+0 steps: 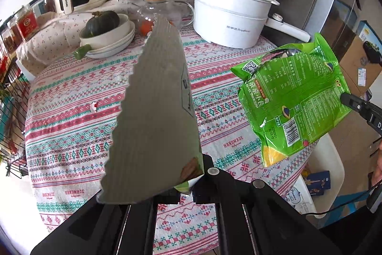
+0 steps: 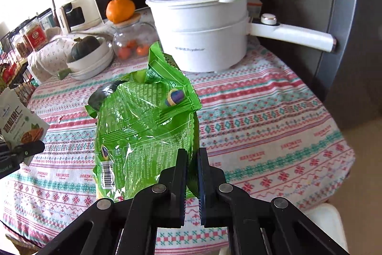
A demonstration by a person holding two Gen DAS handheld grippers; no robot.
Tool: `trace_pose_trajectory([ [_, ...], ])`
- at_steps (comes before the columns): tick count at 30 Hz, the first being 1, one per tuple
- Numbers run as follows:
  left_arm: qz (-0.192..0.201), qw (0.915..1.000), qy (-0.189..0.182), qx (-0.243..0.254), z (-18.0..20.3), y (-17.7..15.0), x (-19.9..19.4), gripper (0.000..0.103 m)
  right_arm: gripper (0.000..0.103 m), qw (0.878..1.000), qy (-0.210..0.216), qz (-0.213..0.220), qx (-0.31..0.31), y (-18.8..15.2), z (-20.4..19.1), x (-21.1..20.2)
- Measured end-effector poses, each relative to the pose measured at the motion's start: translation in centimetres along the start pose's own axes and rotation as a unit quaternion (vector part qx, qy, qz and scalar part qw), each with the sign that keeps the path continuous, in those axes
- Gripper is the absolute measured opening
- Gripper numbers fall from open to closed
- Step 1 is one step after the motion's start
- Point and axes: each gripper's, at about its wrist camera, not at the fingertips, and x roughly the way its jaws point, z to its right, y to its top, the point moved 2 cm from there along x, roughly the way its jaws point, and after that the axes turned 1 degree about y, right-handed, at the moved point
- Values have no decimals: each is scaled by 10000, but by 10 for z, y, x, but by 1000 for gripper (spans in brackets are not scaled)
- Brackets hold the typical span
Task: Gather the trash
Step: 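Carry bag and cardboard to the white bin and open both tools to drop them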
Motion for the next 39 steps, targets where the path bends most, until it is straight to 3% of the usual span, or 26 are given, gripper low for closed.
trace_pose_trajectory([
  [5,67,9993,-275,243,41,-22,-14,6,6,9986,-477,205,-106,-13,26,-40],
  [10,44,9967,-661,474,79,-37,-19,6,6,9955,-950,37,21,-28,62,-65],
  [15,-21,9906,-970,966,129,-52,-19,6,6,9889,-1439,-358,85,-49,94,-77],
  [23,-217,9768,-1370,1631,196,-72,-10,6,6,9681,-2123,-1328,-4,-93,135,-64],
  [28,-366,9701,-1567,1818,228,-82,-2,6,8,9614,-2150,-1707,170,-110,155,-54],
  [31,-422,9665,-1641,1926,245,-86,3,6,14,9614,-2055,-1765,482,-112,167,-53],
  [33,-472,9645,-1677,1986,254,-89,8,6,33,9617,-1995,-1742,710,-112,176,-55],
  [35,-540,9625,-1722,2027,262,-91,14,6,42,9629,-1949,-1660,851,-112,179,-59],
  [39,-668,9589,-1779,2107,277,-97,26,6,47,9638,-1948,-1592,885,-110,181,-62],
])
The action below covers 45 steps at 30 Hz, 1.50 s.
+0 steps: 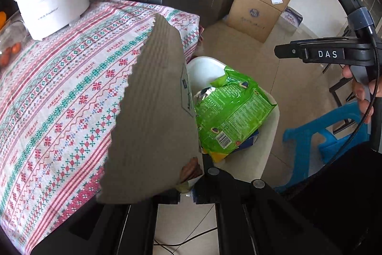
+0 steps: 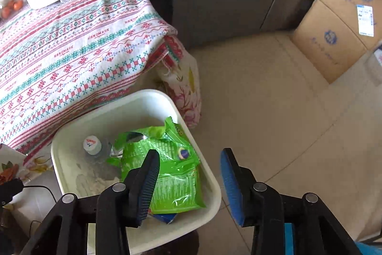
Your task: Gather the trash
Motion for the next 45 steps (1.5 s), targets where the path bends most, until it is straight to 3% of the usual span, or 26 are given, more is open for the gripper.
trace_pose_trajectory([
  [11,-144,9983,-552,85,13,11,46,8,51,10000,-27,-4,26,5,7,4],
  [13,-232,9983,-540,40,13,14,55,15,54,10000,-38,-2,28,5,7,4],
  [15,-256,9988,-426,40,12,14,58,42,57,10000,-40,2,28,5,7,4],
  [17,-174,9993,-315,42,11,14,55,59,60,10000,-42,-3,18,6,6,4],
  [24,-158,9995,-214,-149,1,8,33,71,63,10000,54,28,-40,9,-5,2],
  [28,-112,9993,138,-324,-12,-2,7,76,67,9997,206,143,-40,6,-15,-5],
  [32,41,9947,625,-813,-30,-20,-28,85,69,9986,458,242,-53,-6,-31,-15],
  [36,169,9814,1303,-1402,-48,-46,-60,89,71,9956,806,468,-46,-24,-49,-35],
  [39,260,9689,1719,-1760,-53,-67,-83,91,76,9929,839,824,-175,-38,-66,-57],
  [43,627,9575,2165,-1802,-43,-83,-117,93,81,9887,718,1272,-336,-63,-87,-84],
  [45,875,9515,2365,-1760,-36,-89,-135,96,88,9857,752,1470,-345,-77,-94,-95],
])
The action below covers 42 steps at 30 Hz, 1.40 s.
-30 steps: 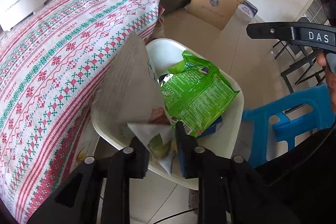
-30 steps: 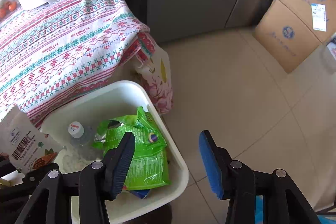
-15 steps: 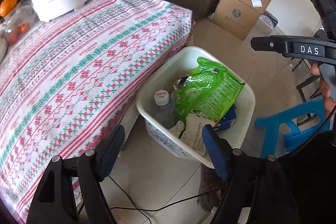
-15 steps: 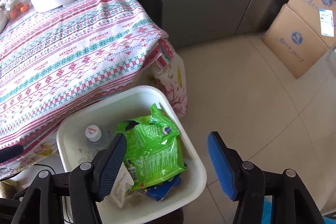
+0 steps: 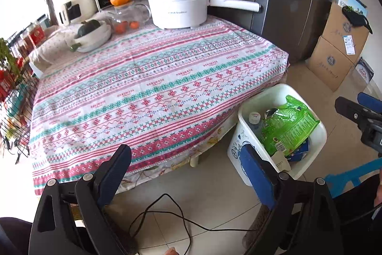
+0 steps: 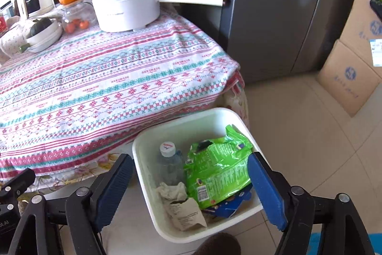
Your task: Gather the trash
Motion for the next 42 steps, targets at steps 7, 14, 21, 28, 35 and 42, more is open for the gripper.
trace_pose_trajectory([
  [7,599,9976,340,-107,-7,-5,-40,100,91,9989,49,468,-31,-13,-21,-22],
  [14,737,9967,283,-173,-12,-3,-52,100,92,9979,30,651,10,-9,-25,-24],
  [21,684,9970,226,-295,-17,-3,-49,100,92,9976,14,683,-128,-10,-31,-25],
  [28,735,9966,246,-297,-14,-4,-51,100,92,9975,14,684,-158,-11,-30,-24],
  [35,666,9971,208,-320,-15,-4,-48,100,92,9976,19,683,-145,-11,-30,-24],
  [42,665,9971,204,-316,-14,-4,-49,100,92,9975,9,690,-141,-10,-30,-24],
])
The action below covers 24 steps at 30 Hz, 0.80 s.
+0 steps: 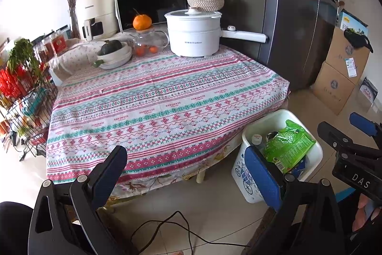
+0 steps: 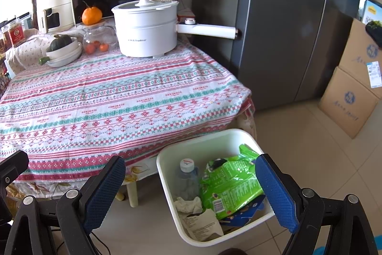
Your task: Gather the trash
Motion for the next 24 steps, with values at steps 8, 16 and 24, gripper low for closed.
trace_pose_trajectory([
  [8,-9,10000,-19,1,1,0,-1,100,92,10000,-7,4,-9,0,0,0],
  [16,8,10000,-6,-8,4,0,-1,100,92,10000,-8,4,12,0,3,2],
  [24,-20,10000,-3,-38,5,0,-1,100,92,10000,-9,3,16,0,2,1],
])
